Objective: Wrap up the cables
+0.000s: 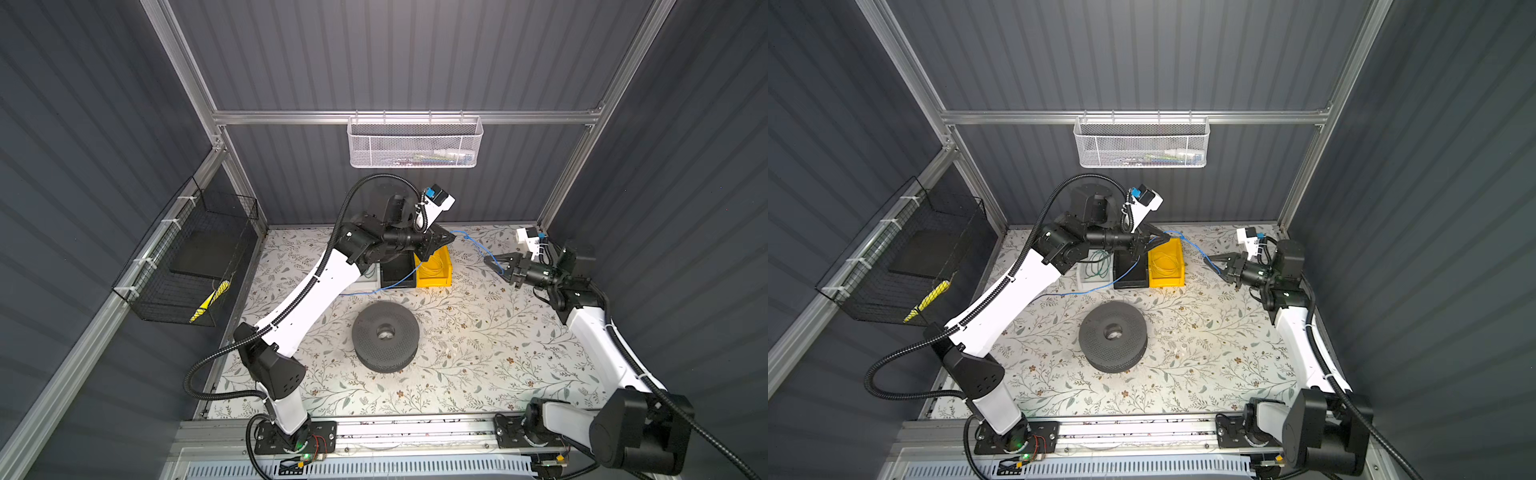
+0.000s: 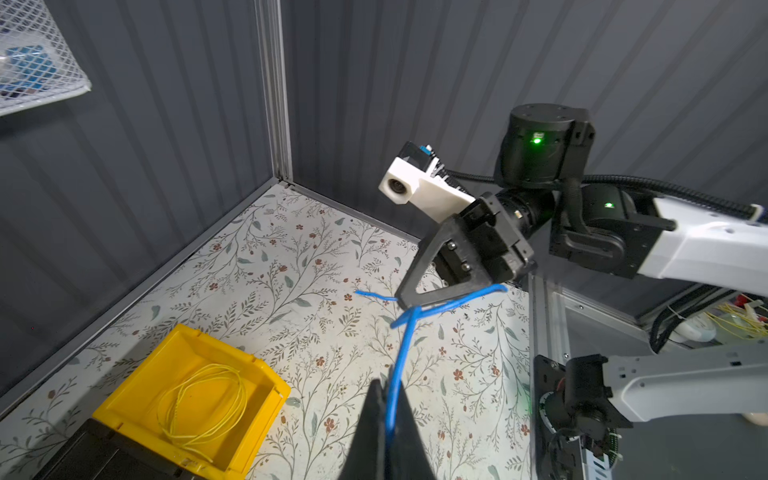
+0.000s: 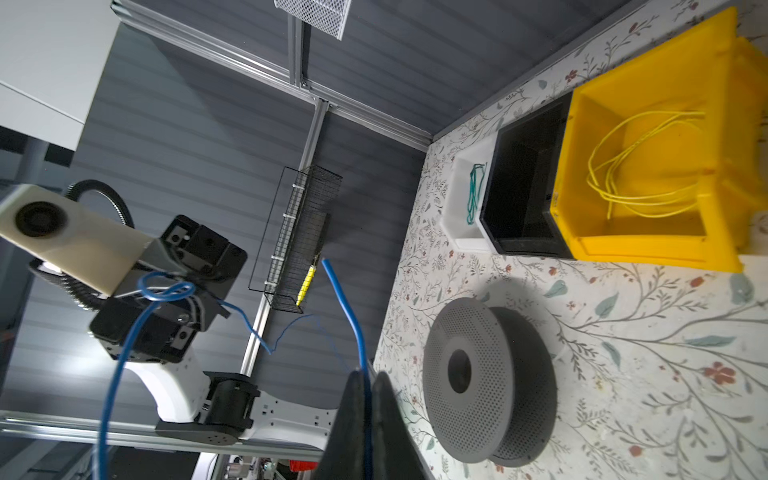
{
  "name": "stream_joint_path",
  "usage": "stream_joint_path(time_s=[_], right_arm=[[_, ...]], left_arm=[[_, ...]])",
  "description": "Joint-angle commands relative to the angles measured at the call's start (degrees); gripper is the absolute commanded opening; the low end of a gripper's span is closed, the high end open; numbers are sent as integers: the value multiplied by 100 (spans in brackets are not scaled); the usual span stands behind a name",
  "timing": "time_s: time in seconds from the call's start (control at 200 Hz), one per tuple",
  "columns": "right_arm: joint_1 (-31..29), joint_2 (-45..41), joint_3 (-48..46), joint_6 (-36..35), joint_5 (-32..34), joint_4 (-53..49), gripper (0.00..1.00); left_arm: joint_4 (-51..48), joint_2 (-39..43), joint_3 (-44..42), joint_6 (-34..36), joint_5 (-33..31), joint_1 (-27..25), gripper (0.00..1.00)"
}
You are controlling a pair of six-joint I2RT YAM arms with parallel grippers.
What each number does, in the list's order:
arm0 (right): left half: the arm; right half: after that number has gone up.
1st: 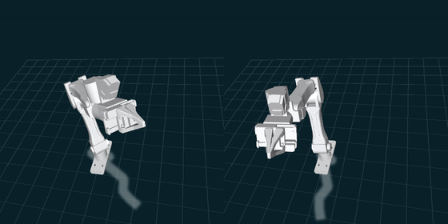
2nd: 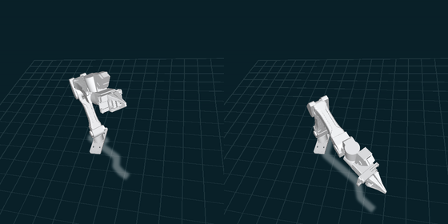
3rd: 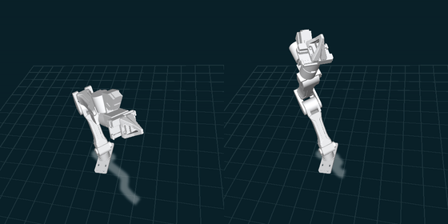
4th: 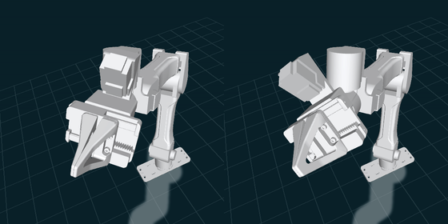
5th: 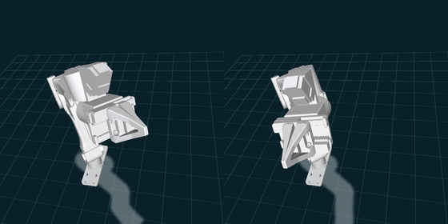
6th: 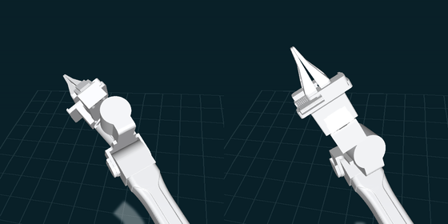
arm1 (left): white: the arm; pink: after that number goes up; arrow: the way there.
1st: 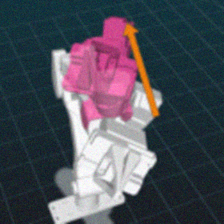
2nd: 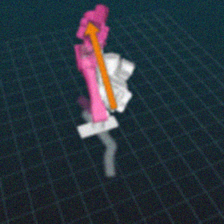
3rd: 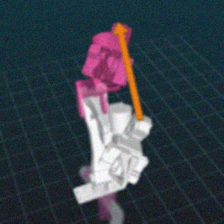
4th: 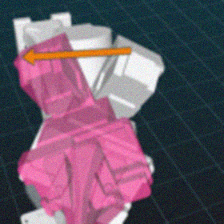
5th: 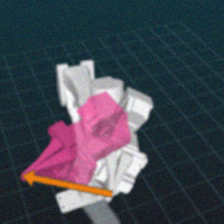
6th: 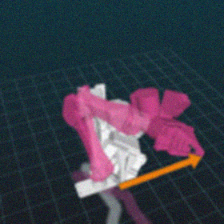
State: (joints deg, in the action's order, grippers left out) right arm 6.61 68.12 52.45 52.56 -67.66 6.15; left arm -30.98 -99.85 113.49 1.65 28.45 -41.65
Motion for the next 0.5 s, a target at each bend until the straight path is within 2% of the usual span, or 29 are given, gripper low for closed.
stream_joint_path(time_s=[0.0,0.055,0.105,0.22,0.28,0.365,0.495], right_arm=[[98,-271,555,-40,143,-110,0],[227,-324,1039,-310,513,-617,0],[229,-339,1667,-951,1020,-1381,0],[-71,-158,3292,-2087,1840,-2610,0],[-134,-85,3645,-2096,1843,-2525,0],[-282,-178,3627,-2035,1813,-2013,0],[-852,-549,3464,-2583,2216,-1693,0]], left_arm=[[84,199,-83,-136,-25,42,0],[0,154,-65,-125,-5,53,0],[-130,95,11,-119,-43,52,0],[-523,-65,250,-117,-319,65,0],[-581,-118,296,-164,-431,77,0],[-666,-229,382,-258,-537,91,0],[-748,-375,453,-358,-743,99,0]])
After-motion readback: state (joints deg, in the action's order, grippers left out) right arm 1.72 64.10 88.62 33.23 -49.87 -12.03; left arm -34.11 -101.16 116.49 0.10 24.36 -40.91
